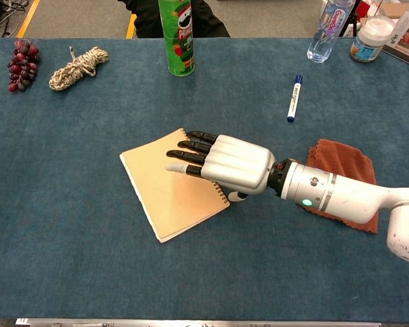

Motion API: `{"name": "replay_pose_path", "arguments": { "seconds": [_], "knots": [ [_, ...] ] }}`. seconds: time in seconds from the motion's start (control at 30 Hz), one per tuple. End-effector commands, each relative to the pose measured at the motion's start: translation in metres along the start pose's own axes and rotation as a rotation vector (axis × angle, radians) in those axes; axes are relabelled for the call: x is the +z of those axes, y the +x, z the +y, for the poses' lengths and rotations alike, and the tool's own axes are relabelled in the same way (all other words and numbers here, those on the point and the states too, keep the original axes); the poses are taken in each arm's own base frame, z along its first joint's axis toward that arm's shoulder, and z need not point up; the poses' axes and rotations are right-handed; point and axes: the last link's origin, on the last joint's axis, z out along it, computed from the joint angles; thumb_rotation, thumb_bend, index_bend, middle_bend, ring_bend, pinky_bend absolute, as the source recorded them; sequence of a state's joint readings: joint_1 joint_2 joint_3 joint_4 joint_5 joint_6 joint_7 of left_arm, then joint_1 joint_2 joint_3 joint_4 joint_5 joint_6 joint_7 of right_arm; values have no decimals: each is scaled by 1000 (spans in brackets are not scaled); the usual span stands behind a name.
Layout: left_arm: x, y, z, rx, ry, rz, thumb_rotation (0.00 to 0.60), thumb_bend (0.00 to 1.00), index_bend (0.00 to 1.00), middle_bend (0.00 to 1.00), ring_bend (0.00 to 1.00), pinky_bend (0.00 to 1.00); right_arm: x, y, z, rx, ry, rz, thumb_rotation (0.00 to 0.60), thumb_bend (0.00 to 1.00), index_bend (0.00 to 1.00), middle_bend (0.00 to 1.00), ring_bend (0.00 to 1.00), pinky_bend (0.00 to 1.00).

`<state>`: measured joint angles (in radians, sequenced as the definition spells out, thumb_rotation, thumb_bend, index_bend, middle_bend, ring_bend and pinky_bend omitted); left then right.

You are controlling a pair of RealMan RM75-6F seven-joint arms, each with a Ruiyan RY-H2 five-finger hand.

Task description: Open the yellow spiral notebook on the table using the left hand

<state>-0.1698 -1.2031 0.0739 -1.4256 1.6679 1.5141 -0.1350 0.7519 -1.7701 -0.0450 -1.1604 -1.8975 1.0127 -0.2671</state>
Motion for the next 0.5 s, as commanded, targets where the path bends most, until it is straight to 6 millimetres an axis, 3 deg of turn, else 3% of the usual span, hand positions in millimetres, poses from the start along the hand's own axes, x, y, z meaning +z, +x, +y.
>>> {"name": "replay_pose_path", "arguments": {
  "seconds": [0.03,0.5],
  "knots": [
    [0,1,-1,0,1,4,600,296,0,0,0,0,11,3,-4,4,-1,18,600,0,0,29,0,65],
    [-2,4,-3,-6,7,15,600,296,0,0,0,0,62,17,-24,38,-22,64,600,0,0,29,0,64]
  ]
}}
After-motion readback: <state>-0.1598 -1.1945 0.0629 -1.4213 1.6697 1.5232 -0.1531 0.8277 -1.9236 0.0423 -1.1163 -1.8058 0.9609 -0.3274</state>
